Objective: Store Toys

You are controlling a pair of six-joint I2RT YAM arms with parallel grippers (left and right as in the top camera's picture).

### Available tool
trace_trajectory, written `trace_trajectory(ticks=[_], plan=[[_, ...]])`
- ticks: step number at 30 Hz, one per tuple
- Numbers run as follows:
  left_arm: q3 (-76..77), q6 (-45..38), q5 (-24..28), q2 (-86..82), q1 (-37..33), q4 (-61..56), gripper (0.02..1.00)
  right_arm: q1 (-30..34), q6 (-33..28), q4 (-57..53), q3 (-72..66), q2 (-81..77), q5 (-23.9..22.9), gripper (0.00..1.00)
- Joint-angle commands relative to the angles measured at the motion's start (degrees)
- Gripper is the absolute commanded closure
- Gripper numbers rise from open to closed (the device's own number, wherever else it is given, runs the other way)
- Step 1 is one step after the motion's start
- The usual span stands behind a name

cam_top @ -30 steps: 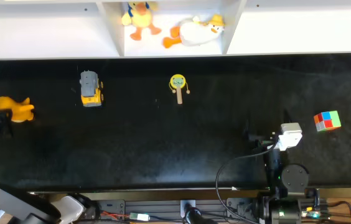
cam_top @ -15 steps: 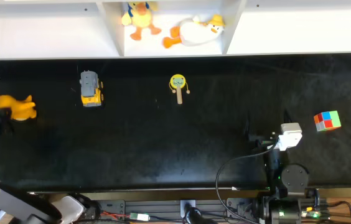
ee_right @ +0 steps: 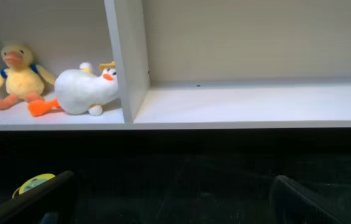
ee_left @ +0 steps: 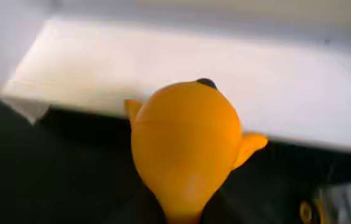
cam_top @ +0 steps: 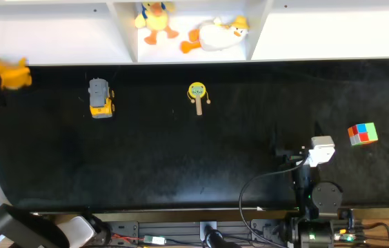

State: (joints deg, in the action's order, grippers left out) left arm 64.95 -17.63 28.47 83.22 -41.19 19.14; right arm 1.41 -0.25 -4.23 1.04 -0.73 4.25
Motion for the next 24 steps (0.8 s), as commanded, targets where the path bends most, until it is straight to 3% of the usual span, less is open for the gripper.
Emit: trace_trajectory(ticks=[1, 12, 24], plan=[[1.8, 8.2, -3.0, -1.6, 1.4, -3.5, 0.928, 0.1, -0.2, 0.2, -0.8, 0.5, 0.2, 0.005], [3.2, 13.2, -4.1, 1.3, 1.8, -8.4, 0.932, 0.1, -0.2, 0.2, -0.8, 0.5, 0.2, 0.005], [7.1, 13.2, -4.2, 6.4, 5.3, -8.4, 0.923, 0.1, -0.2, 0.2, -0.8, 0.5, 0.2, 0.005]])
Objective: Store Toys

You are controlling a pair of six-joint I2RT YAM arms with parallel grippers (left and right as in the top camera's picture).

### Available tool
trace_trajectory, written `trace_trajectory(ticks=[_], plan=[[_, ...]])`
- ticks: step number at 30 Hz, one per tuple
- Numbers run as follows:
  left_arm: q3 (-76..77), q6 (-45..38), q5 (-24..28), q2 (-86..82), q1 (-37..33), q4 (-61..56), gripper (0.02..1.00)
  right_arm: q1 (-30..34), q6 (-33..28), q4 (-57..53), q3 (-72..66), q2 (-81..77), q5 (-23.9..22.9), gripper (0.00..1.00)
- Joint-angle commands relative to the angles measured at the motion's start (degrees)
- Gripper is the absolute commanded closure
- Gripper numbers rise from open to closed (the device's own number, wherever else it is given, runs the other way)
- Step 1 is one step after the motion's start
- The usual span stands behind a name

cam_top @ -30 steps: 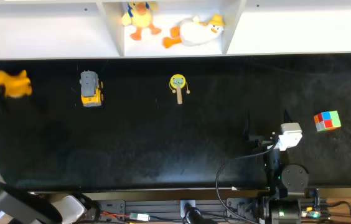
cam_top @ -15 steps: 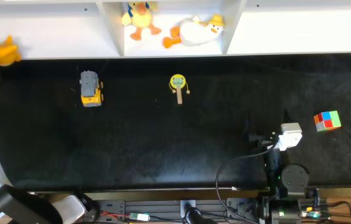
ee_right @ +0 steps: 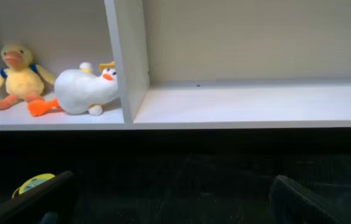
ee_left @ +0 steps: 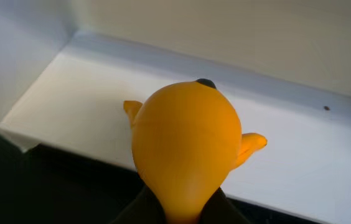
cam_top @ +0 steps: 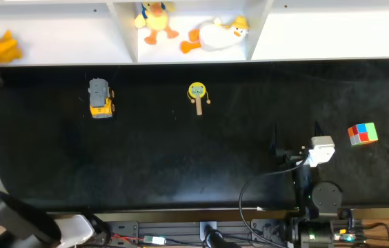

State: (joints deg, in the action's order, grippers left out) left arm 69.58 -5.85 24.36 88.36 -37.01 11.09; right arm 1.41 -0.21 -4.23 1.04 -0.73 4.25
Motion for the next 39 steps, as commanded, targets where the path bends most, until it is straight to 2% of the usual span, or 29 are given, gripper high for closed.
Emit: trace_trajectory(ticks=[1, 7, 23, 31, 39], plan=[[2.5, 1.4, -0.1, 1.4, 1.3, -0.3, 0.923, 0.1, -0.2, 0.2, -0.8, 0.5, 0.2, 0.007], [2.5, 1.4, -2.6, 1.9, 1.8, 0.7, 0.930, 0.1, -0.2, 0.2, -0.8, 0.5, 0.2, 0.007], [2.5, 1.2, -3.2, 6.1, 2.6, -2.1, 0.934, 0.1, -0.2, 0.2, -0.8, 0.5, 0.2, 0.007], [2.5, 1.2, -6.5, 6.1, 4.5, -3.3, 0.930, 0.1, -0.2, 0.2, -0.8, 0.5, 0.2, 0.005], [2.5, 1.2, -7.4, 6.3, 5.0, -3.3, 0.930, 0.1, -0.2, 0.2, -0.8, 0.5, 0.2, 0.005]])
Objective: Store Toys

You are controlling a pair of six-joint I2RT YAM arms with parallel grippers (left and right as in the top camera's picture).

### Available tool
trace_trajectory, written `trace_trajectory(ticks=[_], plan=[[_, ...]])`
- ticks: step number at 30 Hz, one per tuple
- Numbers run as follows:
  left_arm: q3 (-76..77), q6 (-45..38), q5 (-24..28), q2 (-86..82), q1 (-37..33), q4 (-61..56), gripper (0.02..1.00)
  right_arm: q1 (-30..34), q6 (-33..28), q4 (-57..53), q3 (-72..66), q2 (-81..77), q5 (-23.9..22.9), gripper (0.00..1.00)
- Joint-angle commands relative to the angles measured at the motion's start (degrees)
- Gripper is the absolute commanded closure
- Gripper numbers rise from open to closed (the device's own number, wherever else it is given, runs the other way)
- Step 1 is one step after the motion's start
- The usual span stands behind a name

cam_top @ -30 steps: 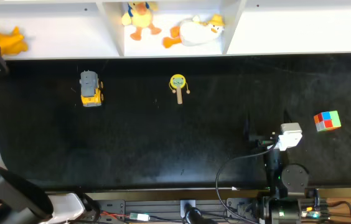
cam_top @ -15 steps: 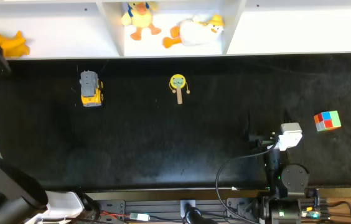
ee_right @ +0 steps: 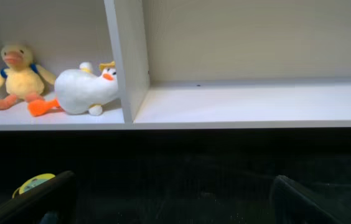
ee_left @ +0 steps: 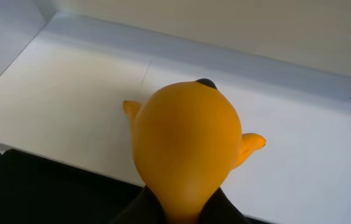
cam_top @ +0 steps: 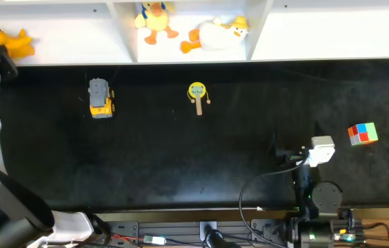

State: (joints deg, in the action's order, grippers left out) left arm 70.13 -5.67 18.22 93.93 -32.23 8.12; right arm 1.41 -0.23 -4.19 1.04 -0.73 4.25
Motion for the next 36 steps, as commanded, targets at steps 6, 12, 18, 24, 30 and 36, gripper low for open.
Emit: trace_trajectory(ticks=[6, 12, 18, 24, 30, 36], plan=[[2.0, 1.0, -1.4, 2.0, 0.2, -0.3, 0.932, 0.1, -0.2, 0.1, -0.8, 0.5, 0.2, 0.005], [2.0, 1.0, -1.4, 3.2, 0.3, -0.5, 0.936, 0.1, -0.2, 0.1, -0.8, 0.5, 0.2, 0.005], [2.3, 1.0, -1.7, 4.0, 1.7, -1.5, 0.936, 0.1, -0.2, 0.1, -0.8, 0.5, 0.2, 0.007], [3.6, 1.0, -2.6, 4.7, 3.1, -2.7, 0.934, 0.1, -0.2, 0.1, -0.8, 0.5, 0.2, 0.005], [5.0, 1.1, -2.9, 6.1, 3.5, -2.9, 0.928, 0.1, -0.2, 0.1, -0.8, 0.5, 0.2, 0.005], [5.0, 1.1, -2.9, 8.0, 3.5, -2.9, 0.925, 0.1, -0.2, 0.1, -0.8, 0.5, 0.2, 0.005]])
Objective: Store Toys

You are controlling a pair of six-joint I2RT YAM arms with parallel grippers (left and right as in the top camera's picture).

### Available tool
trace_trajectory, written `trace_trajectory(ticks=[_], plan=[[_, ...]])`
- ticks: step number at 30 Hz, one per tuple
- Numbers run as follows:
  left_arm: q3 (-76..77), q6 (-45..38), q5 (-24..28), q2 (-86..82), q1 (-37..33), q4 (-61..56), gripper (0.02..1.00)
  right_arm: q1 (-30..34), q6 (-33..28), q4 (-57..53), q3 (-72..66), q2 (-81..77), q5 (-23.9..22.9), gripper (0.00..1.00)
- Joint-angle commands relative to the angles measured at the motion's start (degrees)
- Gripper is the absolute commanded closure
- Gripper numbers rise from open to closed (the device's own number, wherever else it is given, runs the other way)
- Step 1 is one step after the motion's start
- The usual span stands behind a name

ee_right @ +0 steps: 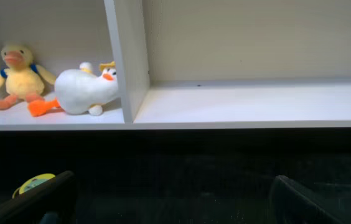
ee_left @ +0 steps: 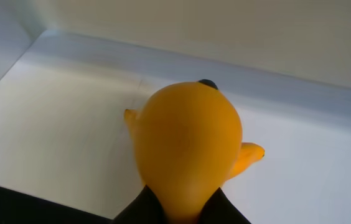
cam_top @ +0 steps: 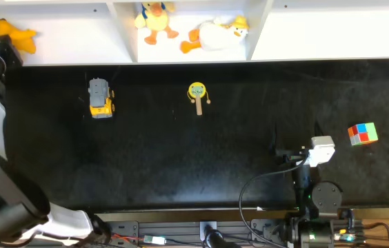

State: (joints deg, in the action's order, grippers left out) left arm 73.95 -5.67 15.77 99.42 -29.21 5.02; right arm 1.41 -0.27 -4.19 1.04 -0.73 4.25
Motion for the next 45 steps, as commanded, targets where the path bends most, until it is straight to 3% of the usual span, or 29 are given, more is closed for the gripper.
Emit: trace_trajectory(ticks=[1, 16, 22, 32, 35, 41, 45], plan=[[1.2, 1.1, -0.4, 2.8, 0.5, 0.2, 0.925, 0.1, -0.1, 0.1, -0.8, 0.5, 0.2, 0.007], [1.2, 1.0, -0.5, 3.2, 1.2, -0.7, 0.919, 0.1, -0.1, 0.1, -0.8, 0.5, 0.2, 0.007], [1.2, 1.0, -0.5, 3.2, 1.9, -0.7, 0.763, 0.1, -0.1, 0.1, -0.8, 0.5, 0.2, 0.005], [1.2, 1.0, -0.4, 3.2, 2.0, -0.7, 0.597, 0.1, -0.1, 0.1, -0.8, 0.5, 0.2, 0.005], [1.1, 1.0, -0.4, 3.2, 2.0, -0.7, 0.463, 0.1, -0.1, 0.1, -0.8, 0.5, 0.2, 0.005], [1.1, 1.0, -0.4, 3.2, 2.0, -0.4, 0.077, 0.1, -0.1, 0.1, -0.8, 0.5, 0.2, 0.005], [1.1, 1.0, -0.5, 3.1, 2.0, -0.2, 0.020, 0.1, -0.1, 0.1, -0.8, 0.5, 0.2, 0.007]])
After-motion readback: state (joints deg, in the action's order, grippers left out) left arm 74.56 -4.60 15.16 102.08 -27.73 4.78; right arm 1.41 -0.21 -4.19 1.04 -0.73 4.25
